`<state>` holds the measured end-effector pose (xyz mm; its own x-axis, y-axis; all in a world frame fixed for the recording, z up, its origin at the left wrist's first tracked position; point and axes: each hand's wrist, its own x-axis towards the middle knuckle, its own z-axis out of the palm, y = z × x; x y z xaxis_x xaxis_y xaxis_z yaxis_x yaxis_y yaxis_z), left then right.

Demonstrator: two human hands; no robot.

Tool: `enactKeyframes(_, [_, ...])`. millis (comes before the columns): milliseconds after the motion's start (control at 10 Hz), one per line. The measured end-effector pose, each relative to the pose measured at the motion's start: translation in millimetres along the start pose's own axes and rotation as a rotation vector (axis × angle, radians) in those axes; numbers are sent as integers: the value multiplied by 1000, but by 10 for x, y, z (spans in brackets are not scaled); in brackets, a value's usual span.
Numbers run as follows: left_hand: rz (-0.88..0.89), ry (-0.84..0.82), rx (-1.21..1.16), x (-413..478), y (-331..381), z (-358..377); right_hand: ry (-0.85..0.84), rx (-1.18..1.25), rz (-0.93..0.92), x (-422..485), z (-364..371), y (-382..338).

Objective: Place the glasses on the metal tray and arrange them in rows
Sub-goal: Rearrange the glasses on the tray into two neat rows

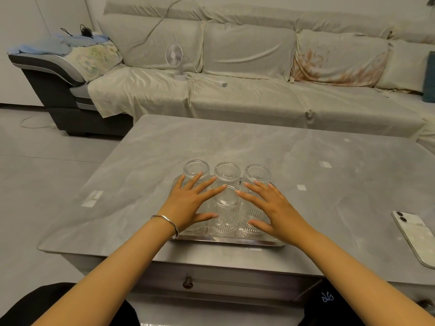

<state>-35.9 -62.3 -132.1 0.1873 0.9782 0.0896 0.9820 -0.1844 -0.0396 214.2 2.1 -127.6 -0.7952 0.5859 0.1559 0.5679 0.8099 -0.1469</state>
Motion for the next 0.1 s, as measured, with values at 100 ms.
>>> enactKeyframes(100, [0,26,-96,-42,2,-60,18,93,24,-7,-86,-50])
